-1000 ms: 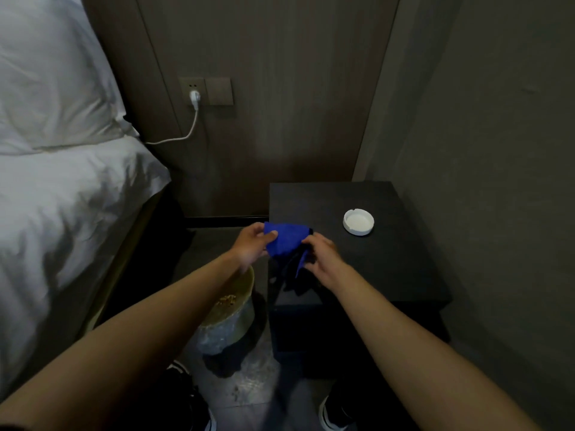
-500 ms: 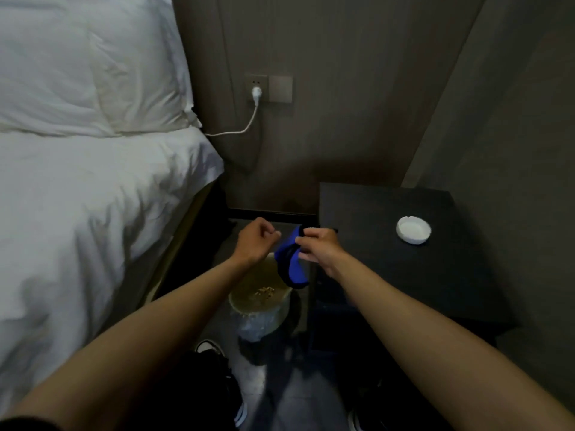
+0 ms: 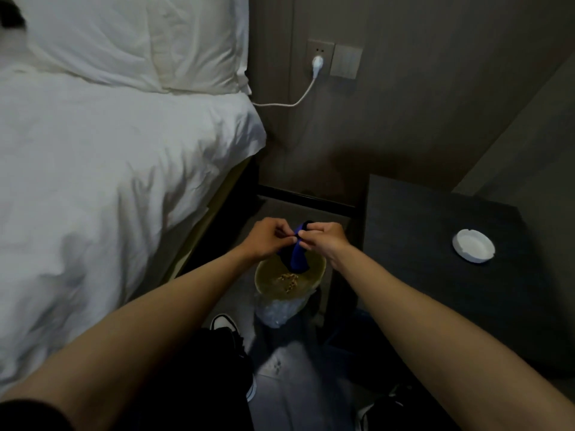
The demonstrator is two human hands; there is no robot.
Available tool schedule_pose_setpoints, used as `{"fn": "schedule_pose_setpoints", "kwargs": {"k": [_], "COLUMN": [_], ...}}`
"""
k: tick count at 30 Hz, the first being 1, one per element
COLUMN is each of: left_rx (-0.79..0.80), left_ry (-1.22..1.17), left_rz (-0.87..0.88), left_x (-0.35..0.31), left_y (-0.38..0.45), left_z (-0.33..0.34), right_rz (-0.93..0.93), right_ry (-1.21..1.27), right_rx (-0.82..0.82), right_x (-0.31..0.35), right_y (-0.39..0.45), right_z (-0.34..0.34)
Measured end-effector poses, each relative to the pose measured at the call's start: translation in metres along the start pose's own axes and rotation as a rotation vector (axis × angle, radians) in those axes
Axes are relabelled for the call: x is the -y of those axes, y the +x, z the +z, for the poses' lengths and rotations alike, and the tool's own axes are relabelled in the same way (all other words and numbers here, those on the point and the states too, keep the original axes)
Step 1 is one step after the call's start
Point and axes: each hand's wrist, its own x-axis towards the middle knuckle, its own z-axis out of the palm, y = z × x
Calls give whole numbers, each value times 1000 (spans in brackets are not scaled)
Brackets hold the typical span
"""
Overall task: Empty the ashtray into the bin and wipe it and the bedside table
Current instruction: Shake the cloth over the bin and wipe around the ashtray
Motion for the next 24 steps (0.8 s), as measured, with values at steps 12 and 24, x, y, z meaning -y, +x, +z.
{"fn": "schedule_pose_setpoints", "kwargs": {"k": [12,24], "left_rx": [-167,-98], "left_ry": [-170,51], "left_rz": [-226,-275], "left_x": [36,56], "left_y": [8,3], "left_z": [-6,-38], "right_rz": [-15,-70], "right_ry": [-128,-153], "right_rx": [-44,-107], "right_x": [-8,6], "right_y": [35,50], "right_z": [7,-40]}}
